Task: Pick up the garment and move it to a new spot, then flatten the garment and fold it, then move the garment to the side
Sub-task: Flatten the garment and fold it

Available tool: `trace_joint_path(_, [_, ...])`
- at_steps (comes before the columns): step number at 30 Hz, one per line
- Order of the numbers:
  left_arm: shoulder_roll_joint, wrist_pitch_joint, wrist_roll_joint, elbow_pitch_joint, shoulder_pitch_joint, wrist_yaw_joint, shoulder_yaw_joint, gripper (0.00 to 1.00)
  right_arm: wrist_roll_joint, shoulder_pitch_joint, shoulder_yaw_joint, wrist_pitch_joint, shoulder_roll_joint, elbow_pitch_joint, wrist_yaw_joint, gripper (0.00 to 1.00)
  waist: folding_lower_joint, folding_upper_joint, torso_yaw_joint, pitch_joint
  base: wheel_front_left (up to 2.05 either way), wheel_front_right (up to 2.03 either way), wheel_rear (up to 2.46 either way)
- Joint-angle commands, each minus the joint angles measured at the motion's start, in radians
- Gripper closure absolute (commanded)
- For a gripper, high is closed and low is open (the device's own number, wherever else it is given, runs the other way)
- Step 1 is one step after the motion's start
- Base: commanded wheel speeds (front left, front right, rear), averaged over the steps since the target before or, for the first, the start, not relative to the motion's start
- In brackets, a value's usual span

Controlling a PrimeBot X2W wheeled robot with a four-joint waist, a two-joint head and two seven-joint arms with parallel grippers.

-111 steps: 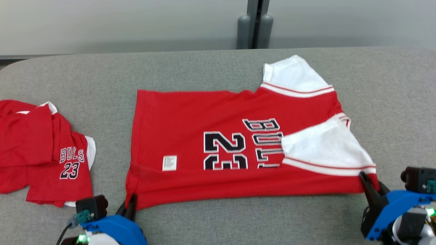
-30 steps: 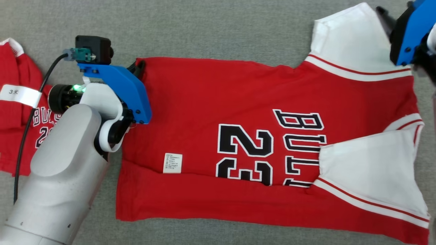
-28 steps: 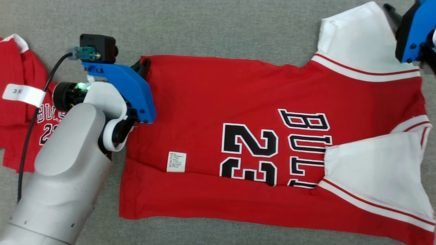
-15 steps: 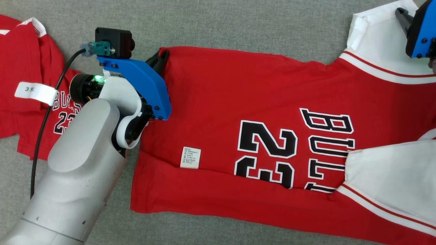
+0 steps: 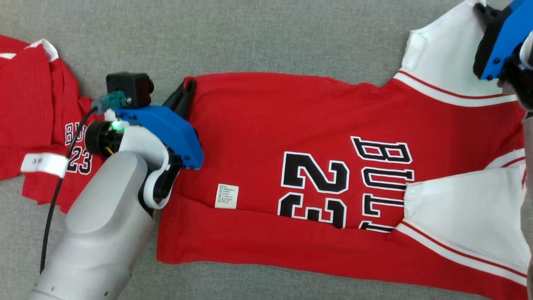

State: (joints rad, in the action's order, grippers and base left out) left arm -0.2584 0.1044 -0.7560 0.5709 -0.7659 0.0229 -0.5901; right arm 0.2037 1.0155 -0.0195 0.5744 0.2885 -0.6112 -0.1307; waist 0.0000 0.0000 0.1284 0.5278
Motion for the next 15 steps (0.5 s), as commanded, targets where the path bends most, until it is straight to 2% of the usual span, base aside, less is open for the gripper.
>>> trace_joint_path(1, [-0.008,-0.032,-0.004,0.002,0.034,-0.017,0.006,1.00,0.030,-0.039,0.017,-0.021,0.000,0.022,0.000,1.00,0.0000,0.0000,-0.019,-0.034,0.00,0.00,0.00])
trace_joint_path(10, [-0.051,-0.197,0.027,-0.037,0.134,-0.092,-0.016,1.00,0.214,-0.234,0.096,-0.051,0.041,0.195,0.000,1.00,0.0000,0.0000,-0.054,-0.151,0.00,0.00,0.00])
trace_joint_path(15, [-0.082,-0.256,0.050,-0.059,0.181,-0.113,-0.039,1.00,0.273,-0.343,0.104,-0.034,0.061,0.299,0.000,1.00,0.0000,0.0000,-0.073,-0.190,0.00,0.00,0.00])
